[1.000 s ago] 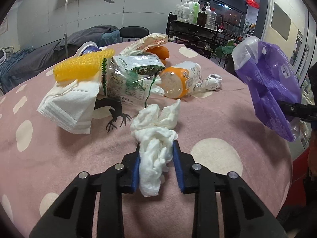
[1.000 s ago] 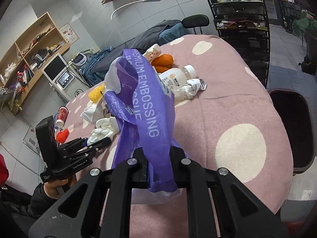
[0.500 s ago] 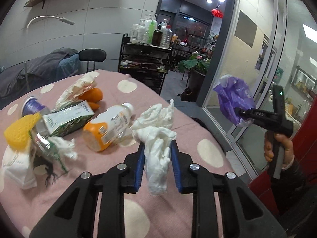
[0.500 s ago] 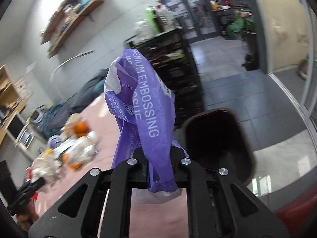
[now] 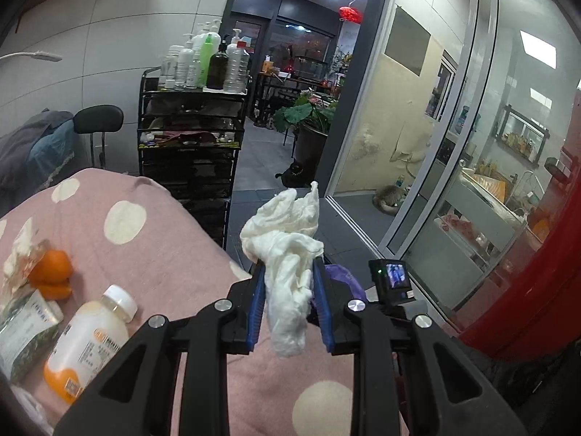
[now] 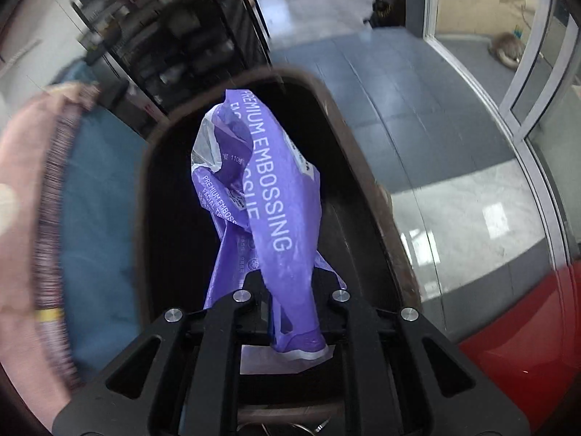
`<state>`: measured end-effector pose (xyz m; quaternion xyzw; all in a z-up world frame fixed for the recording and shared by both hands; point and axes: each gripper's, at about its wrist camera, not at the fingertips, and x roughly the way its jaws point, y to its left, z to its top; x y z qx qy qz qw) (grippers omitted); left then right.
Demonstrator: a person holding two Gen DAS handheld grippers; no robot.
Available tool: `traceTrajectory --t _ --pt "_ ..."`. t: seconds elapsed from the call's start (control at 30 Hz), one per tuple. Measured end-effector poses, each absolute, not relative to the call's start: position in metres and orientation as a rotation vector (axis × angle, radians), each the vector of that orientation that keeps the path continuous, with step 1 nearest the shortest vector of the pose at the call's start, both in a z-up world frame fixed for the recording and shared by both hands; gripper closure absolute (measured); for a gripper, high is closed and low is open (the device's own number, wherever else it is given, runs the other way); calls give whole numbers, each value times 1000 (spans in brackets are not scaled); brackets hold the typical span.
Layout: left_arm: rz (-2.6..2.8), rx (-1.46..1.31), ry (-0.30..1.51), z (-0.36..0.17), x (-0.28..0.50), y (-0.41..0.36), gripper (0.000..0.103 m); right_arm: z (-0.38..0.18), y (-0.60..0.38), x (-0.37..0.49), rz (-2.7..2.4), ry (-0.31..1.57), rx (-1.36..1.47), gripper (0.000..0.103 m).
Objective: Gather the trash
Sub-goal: 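Carry bag and tissues to the brown bin and open both tools over it, then grasp the crumpled white paper with the right tool while the left grasps the clear wrapper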
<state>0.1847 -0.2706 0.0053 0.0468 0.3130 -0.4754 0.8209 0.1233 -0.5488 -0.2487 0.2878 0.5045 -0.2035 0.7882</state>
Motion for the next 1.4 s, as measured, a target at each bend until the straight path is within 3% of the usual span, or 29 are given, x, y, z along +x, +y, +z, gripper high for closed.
traceTrajectory --t 0.1,0.13,0.2,0.27,0.63,0.7,0.77,0.8,0.9,1.03,1.17,1.23,1.4 --pt "-1035 132 705 -5 194 -302 78 -259 -548 126 -419 1104 603 77" --pt "-1042 145 724 -10 196 -311 78 -258 -550 128 -410 1094 602 65" --pt "-1062 164 774 -21 201 -334 78 -257 -549 124 -392 1067 614 54" --pt "-1086 178 832 -32 205 -354 78 -247 -551 113 -431 1024 615 31" --pt "-1122 320 1163 -99 205 -451 74 -168 -565 20 -615 701 669 20" --pt "-1118 390 1227 -112 203 -464 60 -161 -570 6 -641 676 676 17" --pt "-1102 442 1278 -120 200 -471 33 -155 -574 -6 -666 644 697 17" --pt "-1099 461 1273 -119 198 -472 30 -153 -575 -8 -672 635 707 17" --pt "-1080 481 1200 -110 194 -466 16 -147 -577 -13 -669 642 717 17" --pt "-1040 425 1107 -88 186 -436 15 -132 -570 -4 -660 648 686 15" --pt "-1014 361 934 -57 167 -385 10 -113 -552 4 -661 632 621 5" --pt "-977 339 829 -42 153 -361 5 -104 -541 6 -657 606 592 5" --pt "-831 326 608 -19 118 -292 5 -78 -500 27 -556 610 482 5"
